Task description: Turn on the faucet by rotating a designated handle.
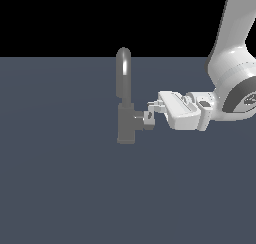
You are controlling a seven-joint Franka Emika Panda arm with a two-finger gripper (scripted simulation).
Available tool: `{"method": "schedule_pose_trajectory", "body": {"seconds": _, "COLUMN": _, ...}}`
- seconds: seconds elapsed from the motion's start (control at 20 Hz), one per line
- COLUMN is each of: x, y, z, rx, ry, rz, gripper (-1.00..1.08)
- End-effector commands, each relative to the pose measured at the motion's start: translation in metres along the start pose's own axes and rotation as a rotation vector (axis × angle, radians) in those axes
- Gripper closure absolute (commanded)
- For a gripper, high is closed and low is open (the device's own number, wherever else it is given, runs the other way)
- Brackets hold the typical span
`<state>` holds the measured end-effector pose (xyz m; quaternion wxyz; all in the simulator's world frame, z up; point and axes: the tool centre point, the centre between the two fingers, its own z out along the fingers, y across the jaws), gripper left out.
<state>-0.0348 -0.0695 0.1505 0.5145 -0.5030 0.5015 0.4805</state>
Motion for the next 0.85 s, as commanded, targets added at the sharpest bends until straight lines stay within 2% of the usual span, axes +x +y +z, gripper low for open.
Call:
{"method": "schedule_pose_trajectory", "body": {"seconds": 0.0, "x": 0.017, "y": 0.022, "z": 0.000, "rx": -0.004, "ry": -0.008, "rz": 0.034, "gripper": 1.08}}
{"method": "schedule_pose_trajectory", "body": {"seconds": 0.15, "x": 0.021, "y": 0.031, "z": 0.000, "rx": -0.005, "ry": -0.009, "rz": 0.036, "gripper": 1.08}}
{"method": "schedule_pose_trajectory", "body": {"seconds": 0.2, "x": 0.006, "y": 0.015, "z": 0.000, "rx": -0.003, "ry": -0.003, "rz": 0.001, "gripper": 1.08}}
{"method": "schedule_pose_trajectory", "body": {"seconds": 0.75, "x": 0.075, "y": 0.046, "z": 0.000, "rx": -0.005, "ry": -0.009, "rz": 0.037, "gripper": 1.08}}
{"method": "schedule_pose_trajectory", "body": {"seconds": 0.8, "x": 0.075, "y": 0.046, "z": 0.000, "rx": -0.005, "ry": -0.009, "rz": 0.037, "gripper": 1.08}}
